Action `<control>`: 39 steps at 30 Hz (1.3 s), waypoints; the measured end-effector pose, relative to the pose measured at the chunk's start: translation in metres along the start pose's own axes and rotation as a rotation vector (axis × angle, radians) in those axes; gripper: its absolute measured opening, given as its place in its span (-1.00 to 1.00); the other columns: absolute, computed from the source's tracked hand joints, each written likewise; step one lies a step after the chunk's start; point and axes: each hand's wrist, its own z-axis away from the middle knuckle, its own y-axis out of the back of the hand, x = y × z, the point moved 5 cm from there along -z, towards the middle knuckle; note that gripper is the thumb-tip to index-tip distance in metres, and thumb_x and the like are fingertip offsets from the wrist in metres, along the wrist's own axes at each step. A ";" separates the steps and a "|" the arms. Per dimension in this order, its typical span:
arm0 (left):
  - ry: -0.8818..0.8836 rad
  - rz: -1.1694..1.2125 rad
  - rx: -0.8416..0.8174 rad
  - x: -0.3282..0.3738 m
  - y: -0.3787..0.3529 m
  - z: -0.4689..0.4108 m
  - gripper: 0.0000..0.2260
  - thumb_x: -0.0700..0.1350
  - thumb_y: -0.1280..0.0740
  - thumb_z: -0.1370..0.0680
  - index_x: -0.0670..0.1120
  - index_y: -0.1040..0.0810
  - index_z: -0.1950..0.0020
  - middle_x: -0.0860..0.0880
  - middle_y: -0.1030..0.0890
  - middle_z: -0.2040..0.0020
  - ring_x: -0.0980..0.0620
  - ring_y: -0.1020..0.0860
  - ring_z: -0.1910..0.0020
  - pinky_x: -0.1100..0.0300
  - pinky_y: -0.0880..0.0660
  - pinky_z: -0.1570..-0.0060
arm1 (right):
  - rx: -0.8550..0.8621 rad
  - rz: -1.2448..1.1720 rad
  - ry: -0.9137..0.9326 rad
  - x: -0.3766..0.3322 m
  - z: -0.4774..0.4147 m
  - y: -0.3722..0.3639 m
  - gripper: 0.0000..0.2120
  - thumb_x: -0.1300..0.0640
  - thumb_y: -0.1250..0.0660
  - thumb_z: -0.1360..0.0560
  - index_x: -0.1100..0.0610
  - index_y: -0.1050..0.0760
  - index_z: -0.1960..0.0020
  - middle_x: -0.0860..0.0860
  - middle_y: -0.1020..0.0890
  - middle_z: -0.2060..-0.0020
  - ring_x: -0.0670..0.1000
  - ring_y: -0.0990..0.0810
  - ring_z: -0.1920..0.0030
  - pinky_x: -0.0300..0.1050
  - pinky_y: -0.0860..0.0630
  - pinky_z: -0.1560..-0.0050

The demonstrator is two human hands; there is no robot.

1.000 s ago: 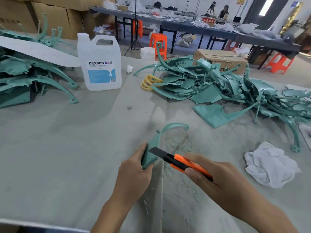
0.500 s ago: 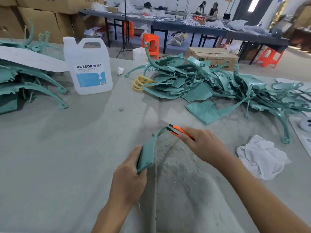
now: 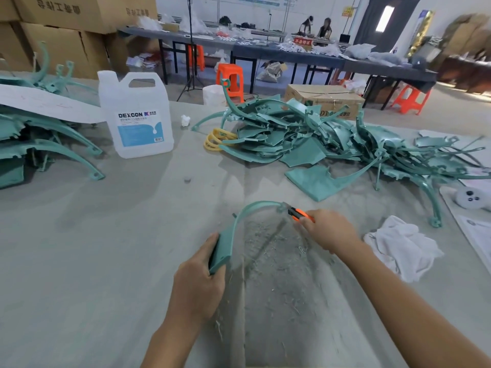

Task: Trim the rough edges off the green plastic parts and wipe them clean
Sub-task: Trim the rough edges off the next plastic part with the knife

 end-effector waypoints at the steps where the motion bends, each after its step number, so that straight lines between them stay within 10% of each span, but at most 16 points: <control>1: -0.015 -0.012 -0.005 0.002 0.000 0.000 -0.46 -0.23 -0.37 -0.51 0.04 -0.45 -0.49 0.11 -0.61 -0.30 0.01 -0.62 -0.17 0.11 -0.53 -0.18 | 0.029 -0.012 0.002 0.002 0.001 -0.001 -0.67 -0.07 -0.09 -0.67 0.06 -0.58 -0.10 0.07 -0.61 0.25 0.07 -0.58 0.33 -0.06 -0.57 0.25; 8: -0.011 -0.015 -0.019 0.004 -0.001 0.002 -0.47 -0.18 -0.36 -0.53 0.04 -0.44 -0.50 0.05 -0.63 -0.29 -0.01 -0.61 -0.18 0.14 -0.50 -0.19 | 0.208 -0.414 0.124 -0.013 0.043 0.006 -0.74 -0.15 -0.14 -0.67 -0.20 -0.51 -0.28 -0.04 -0.58 0.38 0.01 -0.58 0.38 0.10 -0.64 0.24; 14: 0.048 0.033 -0.017 -0.004 0.000 -0.005 -0.51 -0.20 -0.34 -0.53 0.07 -0.49 -0.46 0.05 -0.70 -0.10 0.03 -0.63 0.08 0.30 -0.47 0.13 | 0.124 -0.676 0.408 -0.071 0.131 -0.021 -0.72 -0.32 -0.15 -0.58 -0.50 -0.41 -0.27 -0.13 -0.63 0.33 -0.14 -0.54 0.48 -0.22 -0.48 0.45; 19: 0.087 0.101 -0.011 -0.007 0.000 -0.007 -0.65 -0.24 -0.27 -0.54 0.01 -0.60 -0.27 0.18 -0.56 0.38 0.16 -0.47 0.42 0.36 -0.34 0.39 | 0.078 -0.767 0.492 -0.086 0.149 -0.031 -0.68 -0.31 -0.16 -0.57 -0.49 -0.42 -0.31 -0.06 -0.60 0.34 -0.13 -0.51 0.46 -0.05 -0.54 0.39; 26: 0.057 0.052 0.017 -0.003 0.003 -0.005 -0.63 -0.25 -0.29 -0.53 0.07 -0.61 -0.27 0.19 -0.58 0.35 0.13 -0.51 0.37 0.35 -0.39 0.35 | 0.144 -0.623 0.517 -0.088 0.138 -0.027 -0.62 -0.32 -0.08 -0.58 -0.47 -0.35 -0.38 -0.05 -0.54 0.38 -0.06 -0.50 0.44 -0.13 -0.44 0.39; 30: 0.013 -0.015 0.004 0.005 0.001 0.001 -0.51 -0.18 -0.36 -0.54 0.05 -0.48 -0.47 0.07 -0.69 -0.16 -0.02 -0.65 -0.04 0.06 -0.57 -0.09 | 0.242 -0.472 0.414 -0.076 0.098 -0.019 -0.63 -0.21 -0.12 -0.65 -0.30 -0.40 -0.44 -0.09 -0.48 0.49 -0.08 -0.51 0.45 -0.10 -0.45 0.36; 39: 0.025 -0.012 -0.028 0.015 0.000 0.004 -0.49 -0.08 -0.23 -0.44 0.16 -0.51 -0.39 0.14 -0.67 0.16 0.02 -0.59 0.25 0.17 -0.50 0.23 | 0.258 -0.156 0.110 -0.024 0.020 -0.026 -0.63 -0.20 -0.05 -0.69 -0.03 -0.52 -0.21 0.01 -0.56 0.28 0.13 -0.53 0.27 -0.02 -0.42 0.29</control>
